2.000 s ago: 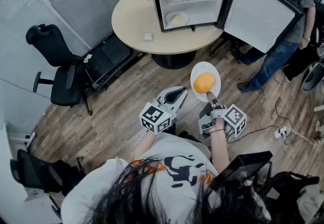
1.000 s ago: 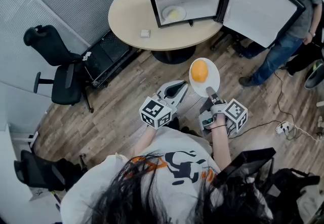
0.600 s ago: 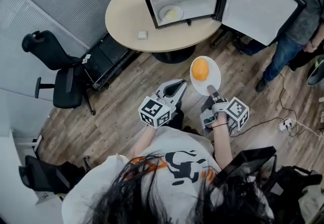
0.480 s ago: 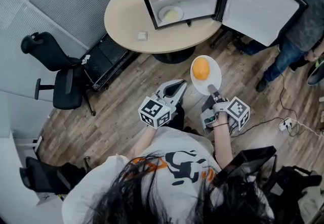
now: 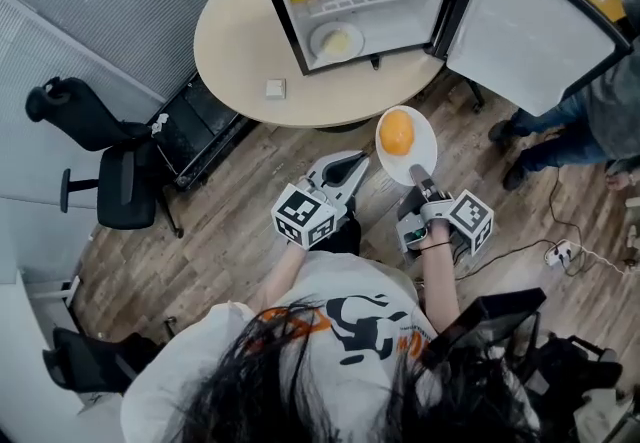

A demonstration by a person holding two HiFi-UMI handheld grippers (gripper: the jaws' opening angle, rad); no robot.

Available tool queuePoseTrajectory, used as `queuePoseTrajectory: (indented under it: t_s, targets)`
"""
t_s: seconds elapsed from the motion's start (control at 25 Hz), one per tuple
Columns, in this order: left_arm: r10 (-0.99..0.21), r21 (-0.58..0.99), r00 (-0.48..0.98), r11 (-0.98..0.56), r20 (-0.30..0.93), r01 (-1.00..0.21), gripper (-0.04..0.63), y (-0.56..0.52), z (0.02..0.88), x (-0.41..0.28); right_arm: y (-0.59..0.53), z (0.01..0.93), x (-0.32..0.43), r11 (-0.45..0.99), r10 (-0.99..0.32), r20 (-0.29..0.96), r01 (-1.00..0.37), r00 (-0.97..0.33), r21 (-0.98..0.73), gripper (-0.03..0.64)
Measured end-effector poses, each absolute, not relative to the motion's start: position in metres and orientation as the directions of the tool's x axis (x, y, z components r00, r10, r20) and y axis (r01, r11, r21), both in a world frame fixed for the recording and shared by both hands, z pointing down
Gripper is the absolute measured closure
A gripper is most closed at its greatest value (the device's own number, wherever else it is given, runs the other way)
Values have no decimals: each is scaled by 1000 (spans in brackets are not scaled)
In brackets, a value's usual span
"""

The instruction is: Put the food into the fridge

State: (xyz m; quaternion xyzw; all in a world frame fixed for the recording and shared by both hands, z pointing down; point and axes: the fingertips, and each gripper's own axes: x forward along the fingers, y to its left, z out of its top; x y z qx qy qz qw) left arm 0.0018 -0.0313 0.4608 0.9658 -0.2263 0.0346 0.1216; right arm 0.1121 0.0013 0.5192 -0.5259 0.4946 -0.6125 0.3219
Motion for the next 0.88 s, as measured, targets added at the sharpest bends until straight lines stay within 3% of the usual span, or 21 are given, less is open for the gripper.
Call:
queuePoseTrajectory:
  t_s: [0.88]
  targets:
    - [-329, 245, 937, -904, 121, -349, 583, -211, 470, 12, -176, 518, 118, -349, -915, 364, -108, -177, -931, 577]
